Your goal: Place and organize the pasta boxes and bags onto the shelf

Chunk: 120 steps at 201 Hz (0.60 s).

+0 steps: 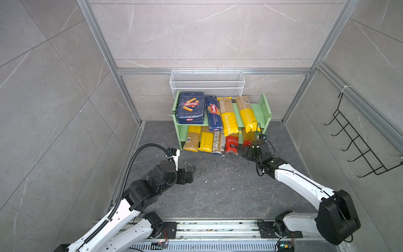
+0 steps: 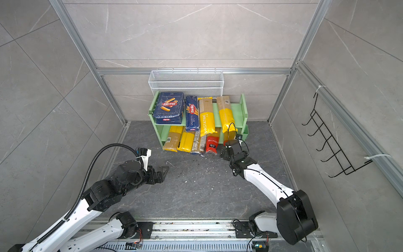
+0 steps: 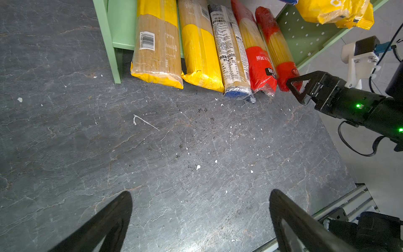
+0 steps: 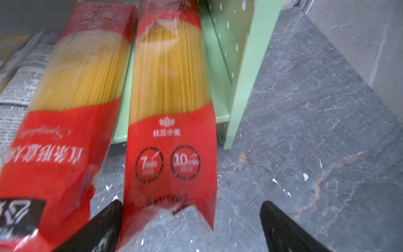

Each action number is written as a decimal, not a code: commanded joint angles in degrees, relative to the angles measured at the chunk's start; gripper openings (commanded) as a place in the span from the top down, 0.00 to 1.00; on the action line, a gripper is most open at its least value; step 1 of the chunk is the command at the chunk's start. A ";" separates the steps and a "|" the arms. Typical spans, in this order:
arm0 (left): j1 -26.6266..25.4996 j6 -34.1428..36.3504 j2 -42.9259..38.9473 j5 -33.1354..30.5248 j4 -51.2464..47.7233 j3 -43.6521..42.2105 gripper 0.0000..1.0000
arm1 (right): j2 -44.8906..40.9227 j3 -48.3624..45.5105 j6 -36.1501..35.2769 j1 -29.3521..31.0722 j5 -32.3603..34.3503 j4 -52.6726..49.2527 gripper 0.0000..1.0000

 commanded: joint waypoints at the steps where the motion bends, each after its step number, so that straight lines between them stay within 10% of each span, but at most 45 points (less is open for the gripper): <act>1: -0.19 -0.34 -1.44 -0.47 -0.61 -0.33 0.00 | -3.24 -1.17 1.72 1.77 1.68 -5.69 0.01; 120: -0.19 -2.15 -1.68 -5.61 2.59 -8.59 0.00 | -24.73 -10.02 9.24 16.59 3.63 -26.01 0.01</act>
